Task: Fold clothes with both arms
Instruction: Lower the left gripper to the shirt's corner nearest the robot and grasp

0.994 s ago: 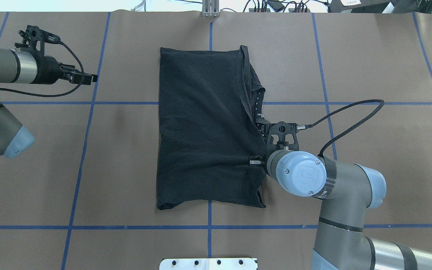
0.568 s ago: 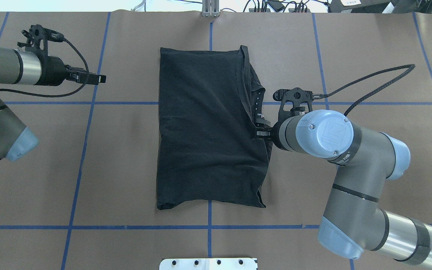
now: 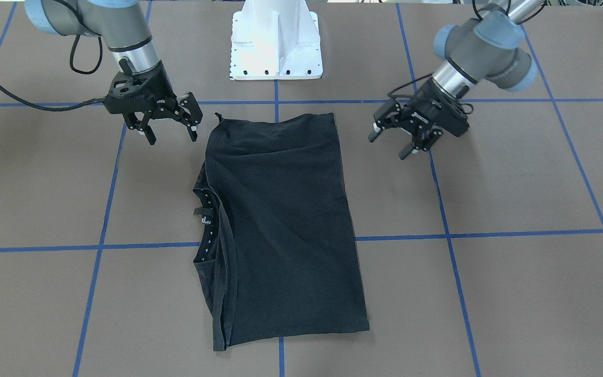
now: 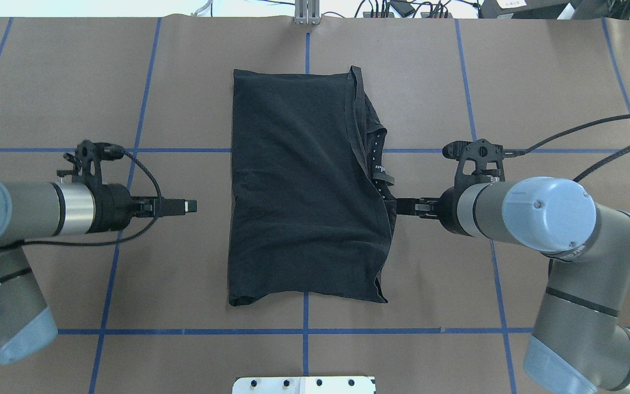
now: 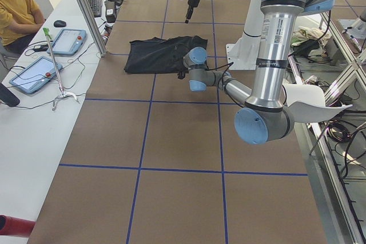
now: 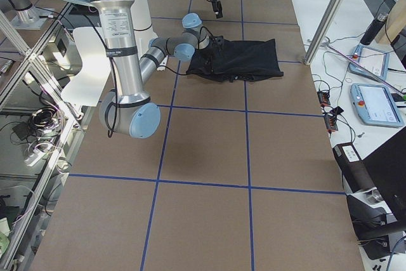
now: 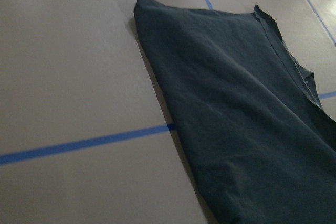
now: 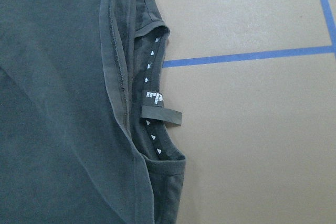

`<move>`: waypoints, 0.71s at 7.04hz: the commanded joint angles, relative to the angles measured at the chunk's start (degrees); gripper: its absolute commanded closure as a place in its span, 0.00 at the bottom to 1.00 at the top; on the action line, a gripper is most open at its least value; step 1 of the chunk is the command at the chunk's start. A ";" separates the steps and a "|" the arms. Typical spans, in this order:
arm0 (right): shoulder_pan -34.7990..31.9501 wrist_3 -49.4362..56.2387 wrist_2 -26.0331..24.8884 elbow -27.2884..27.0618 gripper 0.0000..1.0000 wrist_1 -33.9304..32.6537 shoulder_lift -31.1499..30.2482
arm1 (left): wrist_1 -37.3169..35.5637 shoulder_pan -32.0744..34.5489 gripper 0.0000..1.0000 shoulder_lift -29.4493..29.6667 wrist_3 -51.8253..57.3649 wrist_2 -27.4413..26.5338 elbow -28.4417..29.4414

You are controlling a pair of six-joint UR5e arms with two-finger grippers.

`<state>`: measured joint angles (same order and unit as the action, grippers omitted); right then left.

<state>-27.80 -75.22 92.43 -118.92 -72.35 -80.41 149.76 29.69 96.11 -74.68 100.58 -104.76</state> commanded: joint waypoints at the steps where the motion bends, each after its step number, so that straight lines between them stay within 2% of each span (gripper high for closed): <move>1: 0.38 -0.10 -0.49 -0.17 0.00 7.13 -5.20 | 0.00 -14.08 0.00 -2.16 -13.68 -13.95 -2.64; 3: 0.38 -0.10 -0.58 -0.08 0.00 7.14 -4.76 | -0.43 -16.68 0.03 -1.37 -21.36 -16.29 -1.68; 4: 0.47 -0.10 -0.58 -0.08 0.00 7.14 -4.67 | -3.22 -17.20 0.10 0.46 -24.78 -17.60 -1.67; 5: 0.47 -0.10 -0.58 0.00 0.00 7.14 -4.59 | -6.47 -17.90 0.10 3.00 -25.68 -17.96 -1.50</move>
<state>-27.37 -75.32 91.86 -118.98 -65.24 -85.09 146.49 12.59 96.68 -98.27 83.40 -106.44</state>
